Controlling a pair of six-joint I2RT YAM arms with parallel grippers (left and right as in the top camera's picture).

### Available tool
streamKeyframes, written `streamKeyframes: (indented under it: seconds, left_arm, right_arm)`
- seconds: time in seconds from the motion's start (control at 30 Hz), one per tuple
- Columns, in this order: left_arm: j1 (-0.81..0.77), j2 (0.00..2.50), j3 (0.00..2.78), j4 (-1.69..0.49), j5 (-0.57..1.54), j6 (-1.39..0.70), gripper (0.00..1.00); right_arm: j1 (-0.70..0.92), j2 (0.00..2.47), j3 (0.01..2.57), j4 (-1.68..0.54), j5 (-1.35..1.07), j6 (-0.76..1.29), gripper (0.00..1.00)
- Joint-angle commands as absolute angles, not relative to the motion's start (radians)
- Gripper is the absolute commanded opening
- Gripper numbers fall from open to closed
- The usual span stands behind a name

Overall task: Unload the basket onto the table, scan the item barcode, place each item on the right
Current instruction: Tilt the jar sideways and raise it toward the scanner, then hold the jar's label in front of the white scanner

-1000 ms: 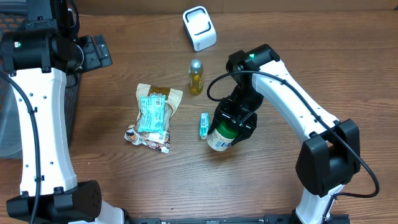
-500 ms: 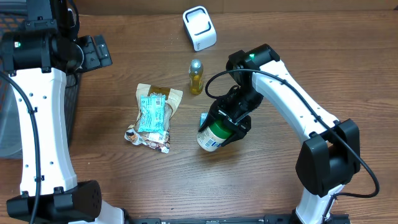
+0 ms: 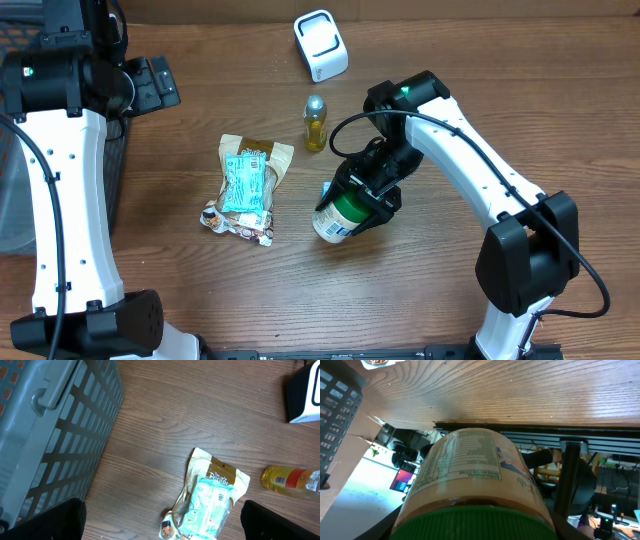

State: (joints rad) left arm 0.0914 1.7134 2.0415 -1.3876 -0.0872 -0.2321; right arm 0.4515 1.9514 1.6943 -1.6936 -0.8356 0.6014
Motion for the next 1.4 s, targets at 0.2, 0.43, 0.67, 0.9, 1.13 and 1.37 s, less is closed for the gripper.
streamKeyframes:
  seconds: [0.2, 0.43, 0.67, 0.9, 1.13, 1.37]
  left_arm:
    - [0.085, 1.720, 2.043, -1.387, -0.092, -0.228, 1.00]
    - [0.085, 1.720, 2.043, -1.387, -0.092, -0.228, 1.00]
    - [0.085, 1.720, 2.043, -1.387, -0.092, -0.228, 0.99]
    - [0.085, 1.720, 2.043, -1.387, -0.093, -0.228, 0.99]
    - [0.085, 1.720, 2.043, -1.387, -0.092, -0.228, 1.00]
    - [0.085, 1.720, 2.043, -1.387, -0.092, -0.228, 1.00]
  right_arm:
    - [0.450, 1.920, 1.719, -1.695, -0.921, 0.593, 0.04]
    - [0.448, 1.920, 1.719, -1.665, -0.788, 0.593, 0.20]
    - [0.449, 1.920, 1.719, -1.490, -0.170, 0.593, 0.04]
    - [0.416, 1.919, 1.734, -1.245, 0.383, 0.526, 0.04]
    - [0.418, 1.919, 1.952, -1.167, 0.381, 0.188, 0.04]
    - [0.412, 1.937, 2.020, -0.799, 0.330, 0.147, 0.04]
